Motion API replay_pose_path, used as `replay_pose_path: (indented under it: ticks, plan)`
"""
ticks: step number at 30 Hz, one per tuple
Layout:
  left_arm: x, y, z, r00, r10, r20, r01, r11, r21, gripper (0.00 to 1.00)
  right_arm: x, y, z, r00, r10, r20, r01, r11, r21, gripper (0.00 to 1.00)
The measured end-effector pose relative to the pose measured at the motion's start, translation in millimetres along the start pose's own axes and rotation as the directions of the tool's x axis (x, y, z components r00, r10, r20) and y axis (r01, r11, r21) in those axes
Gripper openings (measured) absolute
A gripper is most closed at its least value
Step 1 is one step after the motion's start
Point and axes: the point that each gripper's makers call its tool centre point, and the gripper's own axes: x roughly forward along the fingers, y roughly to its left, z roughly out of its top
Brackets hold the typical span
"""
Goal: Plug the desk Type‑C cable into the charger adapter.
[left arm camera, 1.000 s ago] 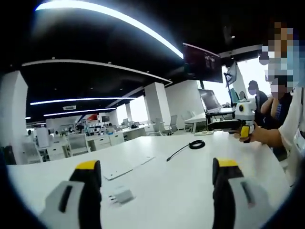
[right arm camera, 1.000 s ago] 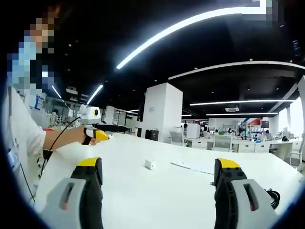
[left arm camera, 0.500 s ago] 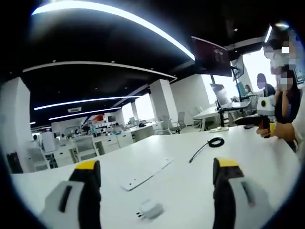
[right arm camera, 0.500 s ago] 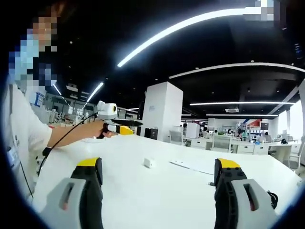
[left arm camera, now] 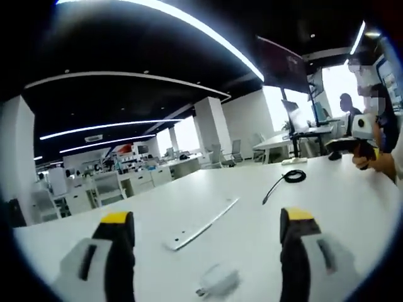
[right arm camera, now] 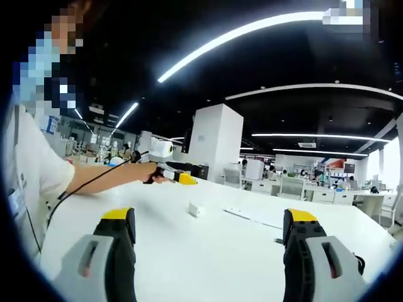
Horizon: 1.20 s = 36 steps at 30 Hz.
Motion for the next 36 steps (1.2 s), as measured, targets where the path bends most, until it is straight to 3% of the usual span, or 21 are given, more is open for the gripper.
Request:
replay_pose_path:
  ticks: [5, 8, 12, 14, 16, 28, 32, 36]
  plan:
    - [4.1, 1.1, -24.9, 0.998, -0.053, -0.030, 0.053, 0.998, -0.022, 0.88, -0.2, -1.8, 0.3, 1.000, -0.003, 0.004, 0.003, 1.000, 0.009, 1.00]
    - [7.4, 0.9, -48.3, 0.993, -0.085, -0.084, 0.083, 0.996, -0.032, 0.85, 1.1, -0.7, -2.2, 1.000, -0.002, -0.006, 0.002, 1.000, 0.003, 1.00]
    - [4.9, -10.5, -76.7, 0.973, -0.148, -0.176, 0.146, 0.989, -0.024, 0.72, 2.4, 0.2, -4.4, 1.000, 0.003, -0.012, -0.003, 1.000, 0.003, 1.00]
    - [5.5, -15.6, -79.6, 0.971, -0.183, -0.154, 0.176, 0.983, -0.059, 0.65, 2.7, -0.5, -5.8, 1.000, 0.002, -0.019, -0.002, 1.000, 0.001, 1.00]
    - [6.1, -15.1, -88.1, 0.965, -0.178, -0.192, 0.174, 0.984, -0.035, 0.64, 2.4, -1.0, -5.5, 1.000, 0.000, -0.017, 0.000, 1.000, 0.004, 1.00]
    - [8.5, -27.7, -109.9, 0.939, -0.222, -0.261, 0.216, 0.975, -0.050, 0.45, 2.9, -0.2, -5.9, 1.000, 0.000, -0.015, 0.000, 1.000, 0.005, 0.99]
    - [8.3, -20.9, -109.9, 0.943, -0.196, -0.269, 0.192, 0.981, -0.042, 0.37, 2.9, 0.0, -6.1, 1.000, -0.001, -0.016, 0.001, 1.000, 0.001, 0.99]
    - [6.8, -21.6, -110.1, 0.944, -0.197, -0.266, 0.193, 0.980, -0.042, 0.37, 3.4, 0.4, -7.5, 1.000, 0.001, -0.022, -0.001, 1.000, 0.000, 0.99]
